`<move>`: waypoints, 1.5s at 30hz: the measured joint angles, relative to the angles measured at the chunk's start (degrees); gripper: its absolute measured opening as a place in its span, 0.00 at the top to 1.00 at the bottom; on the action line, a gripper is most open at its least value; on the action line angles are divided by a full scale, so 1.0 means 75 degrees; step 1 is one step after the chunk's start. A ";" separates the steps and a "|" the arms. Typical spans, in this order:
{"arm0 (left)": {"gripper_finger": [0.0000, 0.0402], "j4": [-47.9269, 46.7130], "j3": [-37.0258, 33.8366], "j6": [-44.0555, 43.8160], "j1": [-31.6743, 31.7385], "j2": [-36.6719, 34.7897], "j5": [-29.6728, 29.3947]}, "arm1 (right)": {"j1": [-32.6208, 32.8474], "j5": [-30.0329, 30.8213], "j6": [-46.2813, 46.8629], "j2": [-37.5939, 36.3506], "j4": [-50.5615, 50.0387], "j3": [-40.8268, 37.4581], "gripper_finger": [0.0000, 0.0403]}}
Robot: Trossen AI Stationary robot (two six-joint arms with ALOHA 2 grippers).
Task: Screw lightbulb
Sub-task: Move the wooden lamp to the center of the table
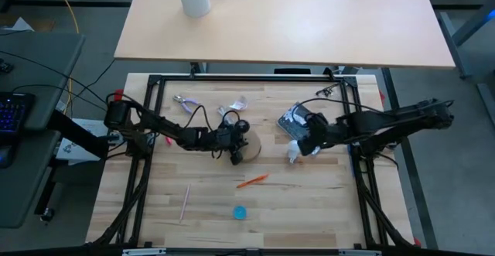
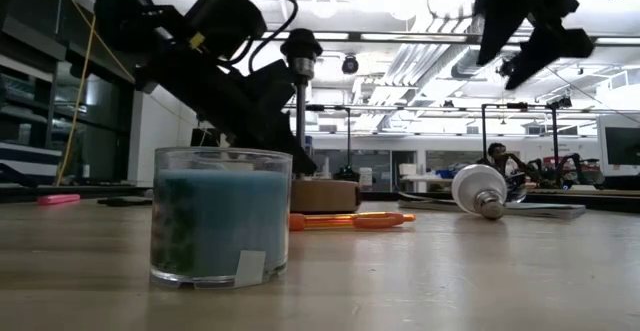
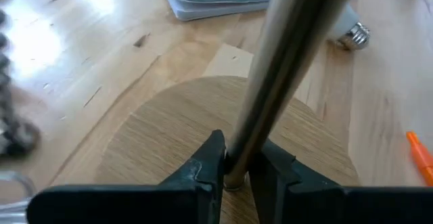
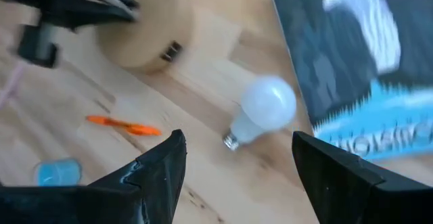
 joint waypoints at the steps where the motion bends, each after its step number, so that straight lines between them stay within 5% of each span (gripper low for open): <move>1: 0.88 0.0000 0.0000 -0.0002 -0.0030 0.0000 0.0017 | 0.0000 -0.0035 0.0302 0.0160 -0.0015 0.0002 0.35; 16: 0.79 0.0134 0.0009 0.0176 -0.0219 -0.0050 0.0121 | 0.0192 -0.0392 0.4228 0.1580 0.0030 0.0002 0.35; 32: 0.77 0.0137 0.0012 0.0185 -0.0216 -0.0050 0.0116 | 0.0098 -0.0451 0.4031 0.1942 -0.0044 -0.0001 0.34; 45: 0.77 0.0146 0.0012 0.0188 -0.0216 -0.0052 0.0115 | -0.0349 -0.0607 0.3705 0.1939 0.0157 0.0001 0.05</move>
